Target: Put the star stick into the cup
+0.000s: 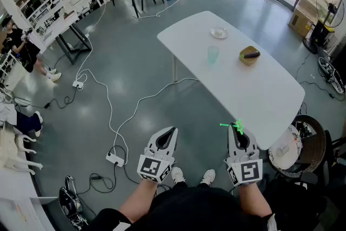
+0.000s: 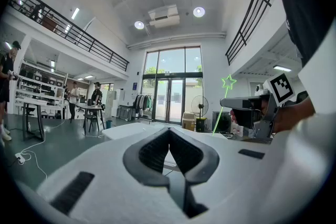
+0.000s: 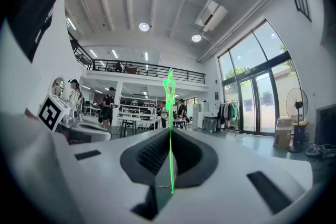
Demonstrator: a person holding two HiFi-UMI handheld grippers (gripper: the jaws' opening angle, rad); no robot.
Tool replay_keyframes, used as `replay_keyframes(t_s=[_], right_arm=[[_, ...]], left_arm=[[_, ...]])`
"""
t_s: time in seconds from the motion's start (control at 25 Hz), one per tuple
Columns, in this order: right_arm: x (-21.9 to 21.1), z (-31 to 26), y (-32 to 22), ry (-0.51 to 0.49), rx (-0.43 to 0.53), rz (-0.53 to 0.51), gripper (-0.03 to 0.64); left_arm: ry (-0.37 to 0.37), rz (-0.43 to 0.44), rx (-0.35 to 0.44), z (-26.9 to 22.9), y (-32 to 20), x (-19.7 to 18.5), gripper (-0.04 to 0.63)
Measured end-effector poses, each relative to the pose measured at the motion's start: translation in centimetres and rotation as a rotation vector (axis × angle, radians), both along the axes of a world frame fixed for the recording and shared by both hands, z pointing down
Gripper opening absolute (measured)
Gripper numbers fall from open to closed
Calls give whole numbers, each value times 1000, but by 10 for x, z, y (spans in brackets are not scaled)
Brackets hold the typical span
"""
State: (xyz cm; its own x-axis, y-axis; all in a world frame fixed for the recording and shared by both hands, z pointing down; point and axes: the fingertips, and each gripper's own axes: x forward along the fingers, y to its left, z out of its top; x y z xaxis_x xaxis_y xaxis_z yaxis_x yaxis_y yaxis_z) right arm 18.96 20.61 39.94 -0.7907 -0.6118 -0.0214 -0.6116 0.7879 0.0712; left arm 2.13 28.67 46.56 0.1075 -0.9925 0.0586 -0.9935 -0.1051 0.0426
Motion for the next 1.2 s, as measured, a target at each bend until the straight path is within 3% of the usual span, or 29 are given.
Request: replay_keyframes(t_s=[0.2,0.6,1.2], right_arm=[[-1,-2,1,-12,-10,9,14],[-8,-6,9,-4,30,22,14],[-45,-15,37,13,79,28,15]], left_arm=[[29,-9,6,-3,2,-5,9],[-16,-2,10,-4,6,-10,9],[-25,26,30,-11,26,-40,9]])
